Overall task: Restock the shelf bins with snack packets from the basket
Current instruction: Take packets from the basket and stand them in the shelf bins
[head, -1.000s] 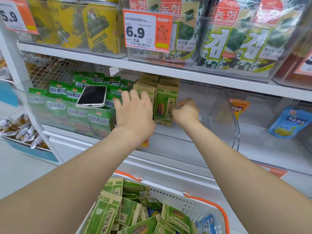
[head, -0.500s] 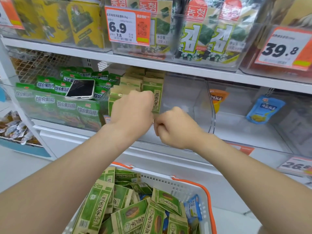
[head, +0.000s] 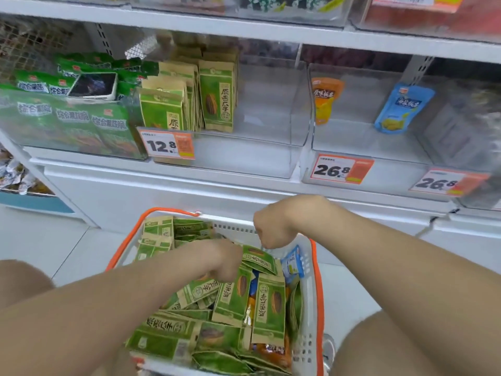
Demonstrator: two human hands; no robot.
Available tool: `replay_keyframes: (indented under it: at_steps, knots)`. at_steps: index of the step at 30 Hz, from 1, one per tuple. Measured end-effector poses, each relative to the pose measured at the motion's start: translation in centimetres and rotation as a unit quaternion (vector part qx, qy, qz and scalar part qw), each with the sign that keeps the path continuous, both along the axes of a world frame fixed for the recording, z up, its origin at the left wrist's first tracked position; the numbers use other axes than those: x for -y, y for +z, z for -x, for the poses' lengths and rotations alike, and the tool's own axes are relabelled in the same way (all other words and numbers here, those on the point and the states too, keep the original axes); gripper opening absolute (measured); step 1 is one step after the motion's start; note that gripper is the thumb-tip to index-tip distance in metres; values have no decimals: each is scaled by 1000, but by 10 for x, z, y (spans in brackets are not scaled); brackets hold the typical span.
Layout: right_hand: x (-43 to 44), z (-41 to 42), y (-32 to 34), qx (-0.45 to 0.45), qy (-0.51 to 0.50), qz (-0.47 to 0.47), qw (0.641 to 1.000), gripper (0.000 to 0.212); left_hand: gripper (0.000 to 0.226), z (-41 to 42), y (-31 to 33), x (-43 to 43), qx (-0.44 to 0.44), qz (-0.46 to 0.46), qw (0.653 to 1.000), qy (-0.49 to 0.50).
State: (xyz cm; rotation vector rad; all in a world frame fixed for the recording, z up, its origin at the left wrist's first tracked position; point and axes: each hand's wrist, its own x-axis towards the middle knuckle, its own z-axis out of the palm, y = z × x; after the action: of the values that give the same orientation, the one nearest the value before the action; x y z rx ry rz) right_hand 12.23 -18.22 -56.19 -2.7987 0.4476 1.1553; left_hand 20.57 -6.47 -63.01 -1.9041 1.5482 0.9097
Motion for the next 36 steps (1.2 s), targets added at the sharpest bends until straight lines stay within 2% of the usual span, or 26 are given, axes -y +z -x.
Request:
replay_keyframes:
  at_steps: [5, 6, 7, 9, 12, 18, 20, 22, 27, 28, 30, 32, 34, 36]
  knots:
    - [-7, -6, -4, -10, -5, -3, 1000, 19, 7, 23, -45, -15, -56, -62, 994, 63]
    - [-8, -8, -4, -11, -6, 0, 1000, 18, 11, 29, -50, -18, -64, -75, 992, 79]
    - [-9, -9, -4, -13, -6, 3, 1000, 18, 32, 33, -60, -21, -64, -80, 991, 82]
    - [-9, -11, -3, -18, -8, 1, 1000, 17, 52, 37, -73, -23, -73, -45, 991, 102]
    - [-7, -13, 0, -20, -1, 2, 1000, 16, 46, 36, -76, -23, -59, -4, 989, 134]
    - [-3, -15, 3, -15, -3, -4, 1000, 18, 32, 23, -67, -14, -90, 86, 960, 251]
    - [-2, -14, 7, -23, -5, -2, 1000, 17, 37, 19, -52, -7, -89, 112, 947, 287]
    - [-1, -13, 10, -26, -9, 6, 1000, 18, 42, 12, -36, 0, -68, 139, 943, 294]
    - [1, -10, 19, -23, -13, 15, 1000, 21, 33, -11, 7, 12, -32, 189, 938, 289]
    - [0, -9, 21, -28, -10, 15, 999, 27, 31, -15, 17, 12, -29, 202, 937, 284]
    - [-2, -7, 29, -27, 2, 22, 999, 41, 22, -26, 37, 12, -59, 234, 930, 278]
    - [-4, -5, 35, -12, 8, 16, 1000, 44, 25, -36, 60, 12, -126, 264, 914, 281]
    - [-5, -4, 42, 10, 8, -15, 1000, 51, 25, -46, 83, 10, -193, 294, 896, 271]
    - [-5, -5, 49, 61, -23, -73, 995, 46, 22, -53, 106, 6, -253, 326, 868, 275]
